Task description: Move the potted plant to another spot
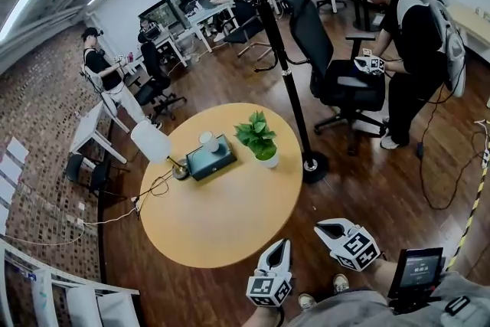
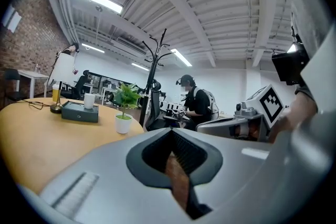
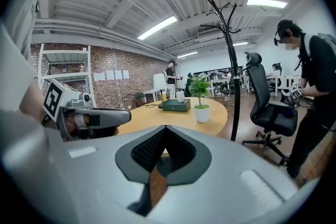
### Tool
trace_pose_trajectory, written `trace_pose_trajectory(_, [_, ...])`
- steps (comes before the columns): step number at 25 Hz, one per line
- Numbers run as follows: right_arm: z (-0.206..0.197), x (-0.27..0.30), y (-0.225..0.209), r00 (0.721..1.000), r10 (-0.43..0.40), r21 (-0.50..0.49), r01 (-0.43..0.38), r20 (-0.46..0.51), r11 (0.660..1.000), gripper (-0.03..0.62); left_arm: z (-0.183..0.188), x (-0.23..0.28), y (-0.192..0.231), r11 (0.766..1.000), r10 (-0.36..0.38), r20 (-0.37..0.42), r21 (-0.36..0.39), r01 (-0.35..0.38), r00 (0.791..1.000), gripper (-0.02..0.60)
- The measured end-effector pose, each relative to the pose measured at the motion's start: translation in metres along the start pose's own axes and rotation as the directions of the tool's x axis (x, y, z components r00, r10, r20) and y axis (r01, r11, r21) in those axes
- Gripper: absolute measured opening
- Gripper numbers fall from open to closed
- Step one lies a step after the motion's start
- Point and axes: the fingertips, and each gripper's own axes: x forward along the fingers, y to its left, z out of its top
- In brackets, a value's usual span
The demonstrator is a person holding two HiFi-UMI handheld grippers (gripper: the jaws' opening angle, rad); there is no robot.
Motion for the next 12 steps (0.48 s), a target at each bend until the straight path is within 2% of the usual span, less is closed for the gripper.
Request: trace_pose_trajectory(12, [0.0, 0.001, 0.043, 1.0, -0.004, -0.014, 0.004, 0.002, 1.0, 0.0, 0.002, -0.037, 0.009, 1.0, -0.018, 0.034, 0.009, 0.018, 0.999, 0.0])
